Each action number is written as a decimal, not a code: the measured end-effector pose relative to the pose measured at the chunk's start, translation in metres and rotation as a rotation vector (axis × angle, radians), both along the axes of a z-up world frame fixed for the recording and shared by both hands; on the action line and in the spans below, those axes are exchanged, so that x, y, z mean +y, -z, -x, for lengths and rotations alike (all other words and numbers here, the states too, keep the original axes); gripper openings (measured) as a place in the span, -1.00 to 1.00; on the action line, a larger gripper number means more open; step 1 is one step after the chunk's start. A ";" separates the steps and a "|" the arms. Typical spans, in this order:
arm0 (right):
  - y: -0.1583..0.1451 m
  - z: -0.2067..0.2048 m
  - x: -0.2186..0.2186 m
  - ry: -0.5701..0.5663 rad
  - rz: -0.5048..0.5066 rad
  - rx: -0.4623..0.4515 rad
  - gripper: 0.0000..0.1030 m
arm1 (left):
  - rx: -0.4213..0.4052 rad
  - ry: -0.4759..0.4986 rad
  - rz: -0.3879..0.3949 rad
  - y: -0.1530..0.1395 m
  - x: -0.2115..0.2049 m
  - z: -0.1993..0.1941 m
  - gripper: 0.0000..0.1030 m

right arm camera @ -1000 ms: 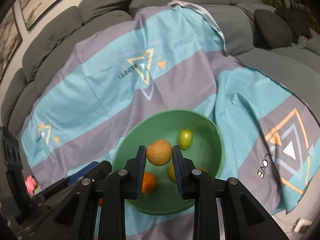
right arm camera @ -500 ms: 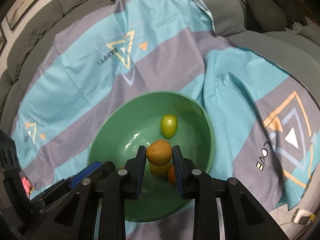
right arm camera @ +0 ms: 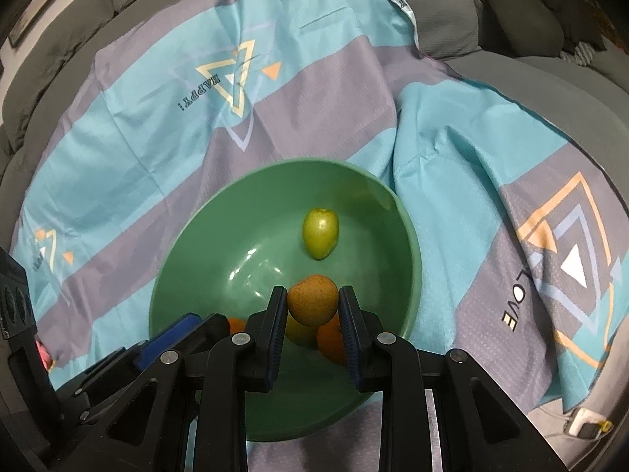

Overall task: Organize fruits
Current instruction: 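Carry both yellow fruits over the green bowl and open both grippers, then move both grippers away from the bowl toward the red tomatoes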

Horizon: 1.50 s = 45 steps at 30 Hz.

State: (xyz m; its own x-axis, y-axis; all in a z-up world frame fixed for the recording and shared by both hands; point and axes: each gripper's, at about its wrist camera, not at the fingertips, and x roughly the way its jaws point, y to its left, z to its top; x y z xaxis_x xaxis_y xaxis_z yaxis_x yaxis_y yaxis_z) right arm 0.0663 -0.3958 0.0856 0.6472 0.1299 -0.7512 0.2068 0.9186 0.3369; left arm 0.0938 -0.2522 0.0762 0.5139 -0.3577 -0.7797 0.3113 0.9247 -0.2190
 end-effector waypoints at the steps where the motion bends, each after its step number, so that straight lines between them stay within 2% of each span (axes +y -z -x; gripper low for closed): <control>1: 0.001 -0.001 0.000 0.001 0.003 0.004 -0.45 | -0.002 -0.001 -0.002 0.000 0.000 0.000 -0.53; 12: 0.002 -0.002 0.002 0.000 0.028 0.012 -0.45 | -0.014 -0.008 -0.022 0.002 0.000 -0.002 -0.52; 16: 0.002 -0.003 0.002 0.007 0.037 0.014 -0.43 | -0.007 -0.030 -0.021 -0.003 0.008 0.000 -0.27; 17: 0.001 -0.002 0.002 0.012 0.037 0.011 -0.32 | -0.004 -0.031 -0.010 -0.006 0.011 0.000 -0.26; 20: -0.004 0.002 0.000 0.020 0.028 -0.011 -0.09 | 0.010 -0.032 0.020 -0.016 0.022 0.002 -0.07; 22: -0.010 0.005 0.003 0.023 0.038 -0.023 -0.02 | -0.014 -0.042 0.054 -0.028 0.033 0.009 0.12; 26: -0.025 0.011 0.015 0.008 0.066 -0.057 -0.01 | -0.067 -0.085 0.065 -0.048 0.057 0.023 0.26; 30: -0.040 0.017 0.034 -0.041 0.062 -0.102 -0.01 | -0.083 -0.156 0.074 -0.060 0.093 0.036 0.30; 36: -0.055 0.021 0.072 -0.146 0.060 -0.145 -0.01 | -0.096 -0.300 0.043 -0.062 0.153 0.052 0.31; 42: -0.055 0.022 0.113 -0.267 0.042 -0.148 -0.01 | -0.058 -0.456 0.029 -0.046 0.217 0.059 0.29; 45: -0.049 0.020 0.139 -0.338 0.054 -0.129 -0.01 | -0.009 -0.546 0.033 -0.029 0.250 0.059 0.28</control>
